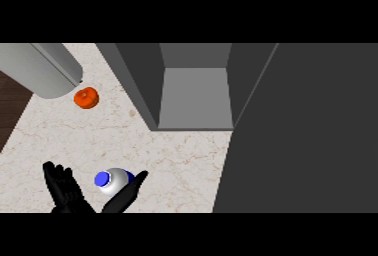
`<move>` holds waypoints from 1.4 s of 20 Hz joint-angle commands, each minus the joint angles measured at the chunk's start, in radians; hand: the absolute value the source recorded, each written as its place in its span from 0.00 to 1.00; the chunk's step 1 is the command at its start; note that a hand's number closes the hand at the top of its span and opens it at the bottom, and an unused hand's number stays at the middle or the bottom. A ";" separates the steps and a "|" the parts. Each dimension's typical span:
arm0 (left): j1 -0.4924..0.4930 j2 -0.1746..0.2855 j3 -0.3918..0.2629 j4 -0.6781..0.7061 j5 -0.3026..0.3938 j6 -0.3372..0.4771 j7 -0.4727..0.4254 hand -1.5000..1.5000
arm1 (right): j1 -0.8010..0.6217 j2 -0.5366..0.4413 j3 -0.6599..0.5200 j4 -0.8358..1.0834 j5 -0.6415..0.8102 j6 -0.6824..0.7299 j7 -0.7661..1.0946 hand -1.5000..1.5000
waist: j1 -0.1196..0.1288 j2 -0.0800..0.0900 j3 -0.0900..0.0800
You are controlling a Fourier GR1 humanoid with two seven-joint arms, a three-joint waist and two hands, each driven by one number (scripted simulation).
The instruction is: Pick up the bottled water, place it into the cabinet and close the cabinet
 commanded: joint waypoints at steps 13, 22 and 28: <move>-0.102 -0.051 0.106 0.434 0.577 -0.143 -0.617 0.00 | 0.017 -0.070 0.081 -0.134 0.124 -0.065 0.070 0.00 | -0.005 0.001 0.000; -0.115 -0.051 0.143 0.644 0.808 -0.266 -0.886 0.00 | -0.025 -0.102 0.089 -0.164 0.138 -0.097 0.134 0.00 | -0.006 0.002 0.000; -0.205 -0.051 0.152 0.722 0.921 -0.286 -0.976 0.00 | -0.068 -0.043 0.182 -0.069 0.199 -0.141 0.096 0.00 | -0.005 0.002 0.001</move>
